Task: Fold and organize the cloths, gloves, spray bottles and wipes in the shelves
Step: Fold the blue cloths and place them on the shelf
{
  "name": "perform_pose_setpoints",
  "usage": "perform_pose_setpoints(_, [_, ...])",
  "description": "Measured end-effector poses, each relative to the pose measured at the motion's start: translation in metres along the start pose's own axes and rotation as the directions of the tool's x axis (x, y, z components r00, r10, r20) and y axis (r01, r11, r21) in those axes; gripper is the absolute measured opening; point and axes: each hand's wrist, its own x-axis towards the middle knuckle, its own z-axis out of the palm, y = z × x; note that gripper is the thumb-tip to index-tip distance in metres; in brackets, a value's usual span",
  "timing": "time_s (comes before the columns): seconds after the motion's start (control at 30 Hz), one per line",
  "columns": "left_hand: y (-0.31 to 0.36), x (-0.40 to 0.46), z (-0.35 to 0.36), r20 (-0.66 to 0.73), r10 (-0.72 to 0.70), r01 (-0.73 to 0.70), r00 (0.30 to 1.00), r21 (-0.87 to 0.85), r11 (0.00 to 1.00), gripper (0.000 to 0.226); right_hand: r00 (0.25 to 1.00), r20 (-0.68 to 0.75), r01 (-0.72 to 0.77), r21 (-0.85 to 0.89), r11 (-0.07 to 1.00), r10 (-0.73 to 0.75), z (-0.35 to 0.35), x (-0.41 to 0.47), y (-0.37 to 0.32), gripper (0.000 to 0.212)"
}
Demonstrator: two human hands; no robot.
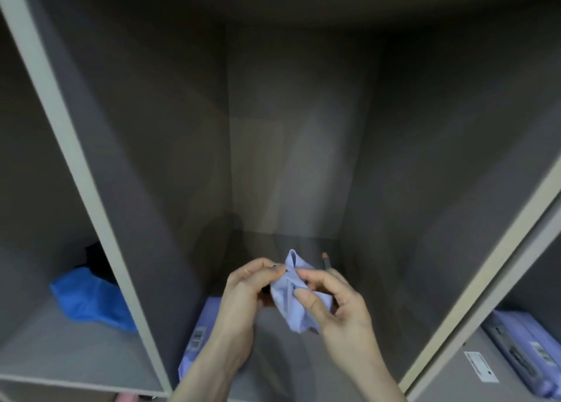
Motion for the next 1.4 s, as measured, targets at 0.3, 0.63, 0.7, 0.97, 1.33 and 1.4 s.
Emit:
perform_pose_setpoints(0.3, [-0.001,-0.003,0.007,-0.040,-0.014,0.007,0.999,-0.190,0.982,0.027,1.000,0.000,0.019,-0.049,0.999,-0.019,-0.001,0.009,0.001,0.013])
perform_pose_setpoints(0.63, [0.000,-0.008,0.003,-0.089,0.126,-0.123,0.988,0.034,0.992,0.030,0.997,-0.016,0.069,-0.134,0.989,-0.071,0.004,0.012,0.001,0.014])
perform_pose_setpoints(0.7, [0.003,-0.011,-0.001,-0.069,0.166,-0.157,0.984,0.119,0.980,0.025,0.993,-0.035,0.102,-0.236,0.966,-0.114,0.002,0.013,-0.001,0.009])
perform_pose_setpoints(0.97, [0.006,-0.017,-0.022,0.113,0.159,-0.195,0.981,0.578,0.792,0.028,0.954,-0.017,0.245,-0.532,0.810,-0.299,0.002,0.009,-0.006,0.017])
perform_pose_setpoints(1.33, [0.001,-0.018,-0.014,-0.099,0.293,-0.208,0.951,0.497,0.843,0.032,0.955,-0.123,0.216,-0.329,0.919,-0.268,0.014,-0.006,-0.012,0.018])
perform_pose_setpoints(1.4, [0.002,-0.019,-0.013,-0.050,0.286,-0.225,0.957,0.491,0.841,0.030,0.962,-0.120,0.196,-0.314,0.929,-0.244,0.013,-0.005,-0.011,0.014])
